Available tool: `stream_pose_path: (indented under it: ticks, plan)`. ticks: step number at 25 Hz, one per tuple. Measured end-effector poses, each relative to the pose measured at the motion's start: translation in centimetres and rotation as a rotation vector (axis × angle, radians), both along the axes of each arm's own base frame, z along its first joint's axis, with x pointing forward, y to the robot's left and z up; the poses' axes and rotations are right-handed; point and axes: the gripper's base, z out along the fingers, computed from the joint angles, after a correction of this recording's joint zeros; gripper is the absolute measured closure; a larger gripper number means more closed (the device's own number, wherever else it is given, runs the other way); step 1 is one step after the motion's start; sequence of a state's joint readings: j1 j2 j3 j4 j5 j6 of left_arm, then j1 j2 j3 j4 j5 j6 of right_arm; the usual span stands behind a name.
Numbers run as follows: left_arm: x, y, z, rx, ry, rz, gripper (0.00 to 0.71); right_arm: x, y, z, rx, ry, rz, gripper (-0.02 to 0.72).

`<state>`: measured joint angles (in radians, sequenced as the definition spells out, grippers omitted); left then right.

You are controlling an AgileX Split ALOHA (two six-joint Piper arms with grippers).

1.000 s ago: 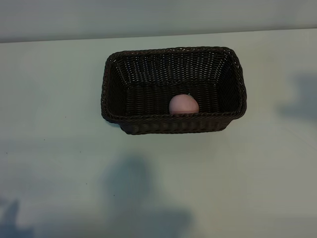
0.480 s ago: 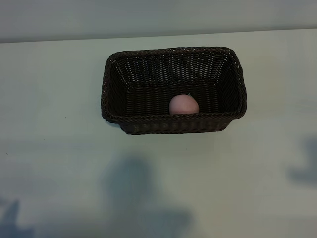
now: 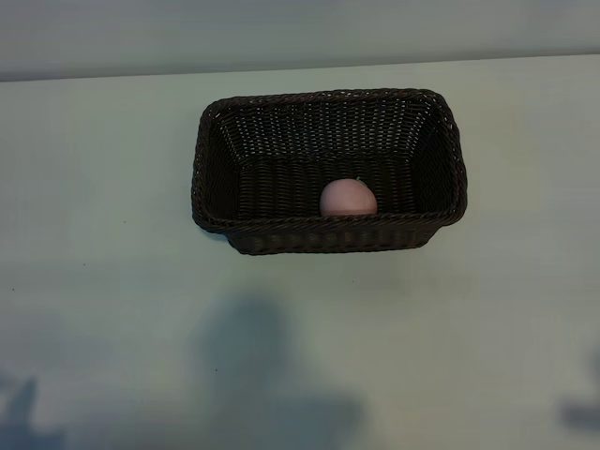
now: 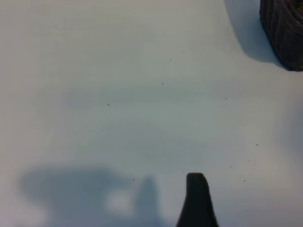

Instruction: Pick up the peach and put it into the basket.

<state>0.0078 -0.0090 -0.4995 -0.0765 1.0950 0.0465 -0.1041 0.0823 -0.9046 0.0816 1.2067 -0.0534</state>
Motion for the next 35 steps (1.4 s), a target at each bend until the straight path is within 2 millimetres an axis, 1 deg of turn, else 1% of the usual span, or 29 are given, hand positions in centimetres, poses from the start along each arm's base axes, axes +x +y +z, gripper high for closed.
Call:
stream_pose_path:
  ticks: [5,10,20,27,35]
  plan:
    - [0.0,0.0,0.0,0.003,0.0,-0.002,0.171,-0.7,-0.5,-2.2,0.046,-0.019,0.052,0.232]
    - [0.0,0.0,0.0,0.003,-0.001,-0.002,0.171,0.7,-0.9,-4.0,0.04,0.048,0.071,0.233]
    - [0.0,0.0,0.0,0.002,-0.001,-0.001,0.171,3.2,-1.1,-7.5,0.021,0.168,0.053,0.233]
    - [0.0,0.0,0.0,0.002,-0.001,-0.001,0.171,4.1,-1.1,-9.2,0.021,0.227,0.051,0.233]
    - [0.0,0.0,0.0,0.002,-0.001,-0.001,0.171,4.6,-1.1,-9.7,0.052,0.206,0.038,0.233]
